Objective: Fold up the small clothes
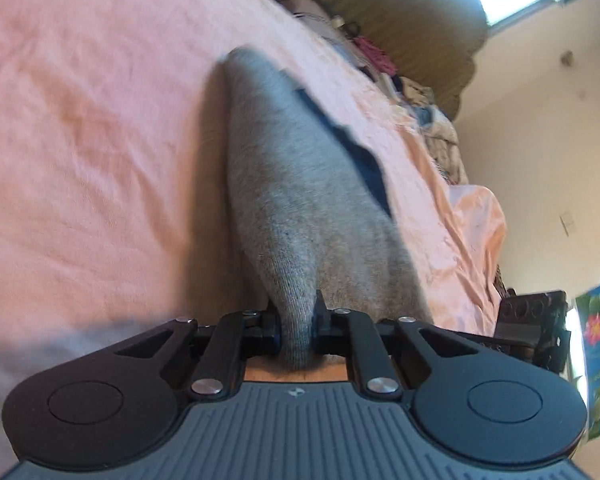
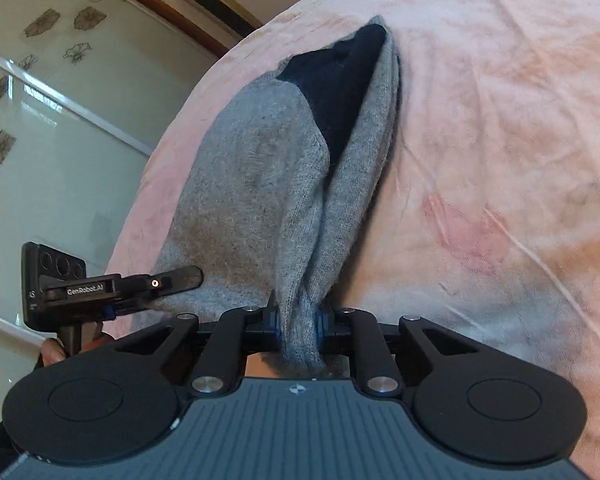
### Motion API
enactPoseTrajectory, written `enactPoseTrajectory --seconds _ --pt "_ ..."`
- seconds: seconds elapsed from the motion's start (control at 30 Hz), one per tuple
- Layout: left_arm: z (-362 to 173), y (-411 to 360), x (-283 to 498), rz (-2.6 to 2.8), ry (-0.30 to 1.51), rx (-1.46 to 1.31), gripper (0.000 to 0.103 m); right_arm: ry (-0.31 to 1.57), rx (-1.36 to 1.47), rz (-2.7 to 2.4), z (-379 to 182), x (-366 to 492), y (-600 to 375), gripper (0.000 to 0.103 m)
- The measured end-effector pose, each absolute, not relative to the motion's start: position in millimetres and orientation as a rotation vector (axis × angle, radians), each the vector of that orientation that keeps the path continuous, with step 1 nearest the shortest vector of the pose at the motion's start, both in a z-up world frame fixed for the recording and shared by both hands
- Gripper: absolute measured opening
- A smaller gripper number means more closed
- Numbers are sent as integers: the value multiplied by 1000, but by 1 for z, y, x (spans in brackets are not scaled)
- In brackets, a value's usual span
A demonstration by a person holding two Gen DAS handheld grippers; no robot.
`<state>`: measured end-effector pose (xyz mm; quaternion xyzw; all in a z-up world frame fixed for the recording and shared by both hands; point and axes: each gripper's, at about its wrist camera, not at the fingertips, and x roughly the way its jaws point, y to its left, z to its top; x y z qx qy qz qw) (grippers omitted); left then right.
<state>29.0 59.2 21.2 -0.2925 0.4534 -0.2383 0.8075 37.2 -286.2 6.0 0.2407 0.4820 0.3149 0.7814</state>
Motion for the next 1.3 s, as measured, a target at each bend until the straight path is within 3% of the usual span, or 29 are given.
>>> enactPoseTrajectory --seconds 0.13,0.2,0.23,0.27,0.33,0.37,0.47,0.5,0.57,0.6,0.63,0.67,0.77,0.87,0.97,1.07,1.13,1.23,1.27,1.3 --pt "13 58 4 -493 1032 -418 17 1073 461 689 -1 13 -282 19" --pt "20 66 -4 -484 994 -385 22 1061 507 712 1 13 -287 41" --pt "34 69 -6 -457 963 -352 26 1038 514 679 11 16 -292 47" --pt "49 68 -8 -428 904 -313 32 973 521 642 24 18 -300 61" --pt "80 57 -5 -376 737 -235 59 848 552 630 50 35 -307 67" --pt "90 42 3 -356 663 -185 82 820 555 620 60 49 -302 67" --pt "91 -14 38 -379 550 13 85 779 497 629 80 103 -266 71" --pt "83 -29 53 -374 556 84 85 786 483 631 79 123 -255 79" --pt "50 -51 93 -332 695 175 85 857 407 554 63 159 -234 85" --pt "30 -50 108 -316 760 170 92 934 366 477 45 177 -228 83" --pt "18 -43 105 -324 686 156 94 979 354 450 24 182 -226 80" --pt "12 -38 102 -343 651 153 94 884 332 489 17 178 -230 77" --pt "14 -33 101 -352 650 136 94 907 313 509 16 178 -230 74" --pt "14 -33 100 -356 639 135 94 977 347 408 41 195 -228 54" --pt "15 -37 99 -352 631 143 94 927 471 595 62 189 -211 57" --pt "12 -37 94 -354 626 146 95 1050 450 757 55 200 -157 70" --pt "12 -37 93 -355 621 148 95 1161 388 755 30 212 -123 71" --pt "10 -34 93 -355 619 138 95 1119 485 725 8 235 -127 53" --pt "10 -33 91 -357 614 143 95 1151 540 666 2 244 -137 23" --pt "11 -34 89 -356 608 154 95 1178 534 620 -2 248 -145 2"
